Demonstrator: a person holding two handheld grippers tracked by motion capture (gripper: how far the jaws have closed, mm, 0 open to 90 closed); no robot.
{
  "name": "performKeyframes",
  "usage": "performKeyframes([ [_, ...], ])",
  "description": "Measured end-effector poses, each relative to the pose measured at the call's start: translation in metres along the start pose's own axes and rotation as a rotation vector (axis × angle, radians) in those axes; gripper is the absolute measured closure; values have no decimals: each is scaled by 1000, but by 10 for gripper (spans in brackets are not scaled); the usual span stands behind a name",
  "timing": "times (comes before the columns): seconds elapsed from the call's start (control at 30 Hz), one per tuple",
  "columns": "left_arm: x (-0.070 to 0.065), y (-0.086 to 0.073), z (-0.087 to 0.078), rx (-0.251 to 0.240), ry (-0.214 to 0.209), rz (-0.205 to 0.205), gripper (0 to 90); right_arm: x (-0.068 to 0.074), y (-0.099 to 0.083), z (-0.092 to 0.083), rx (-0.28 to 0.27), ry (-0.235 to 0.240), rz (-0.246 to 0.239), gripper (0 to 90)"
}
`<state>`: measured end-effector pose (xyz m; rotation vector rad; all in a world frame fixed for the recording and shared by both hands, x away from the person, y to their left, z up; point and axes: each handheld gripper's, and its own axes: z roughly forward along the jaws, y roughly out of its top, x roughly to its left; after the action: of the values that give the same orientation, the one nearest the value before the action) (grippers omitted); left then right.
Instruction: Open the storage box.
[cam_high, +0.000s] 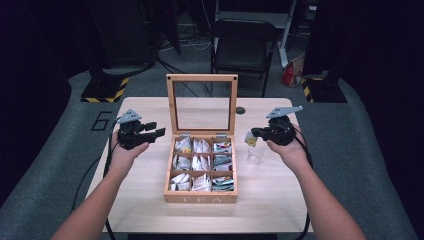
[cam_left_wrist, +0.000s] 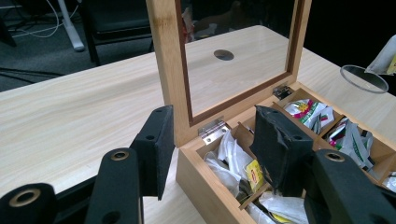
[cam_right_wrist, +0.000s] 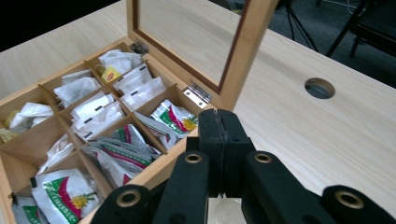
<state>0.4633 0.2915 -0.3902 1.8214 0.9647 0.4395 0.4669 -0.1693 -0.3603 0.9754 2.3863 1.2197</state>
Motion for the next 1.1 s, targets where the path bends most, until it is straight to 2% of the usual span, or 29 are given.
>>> performKeyframes([
  [0.43,0,0,0,7,-1,2,481,-13,-12,-3,8,-43,34,897],
  [0.93,0,-3,1,9,-1,2,481,-22,-31,12,44,-78,68,897],
  [1.1,0,-3,1,5,0,-1,481,-20,-36,17,62,-85,53,897],
])
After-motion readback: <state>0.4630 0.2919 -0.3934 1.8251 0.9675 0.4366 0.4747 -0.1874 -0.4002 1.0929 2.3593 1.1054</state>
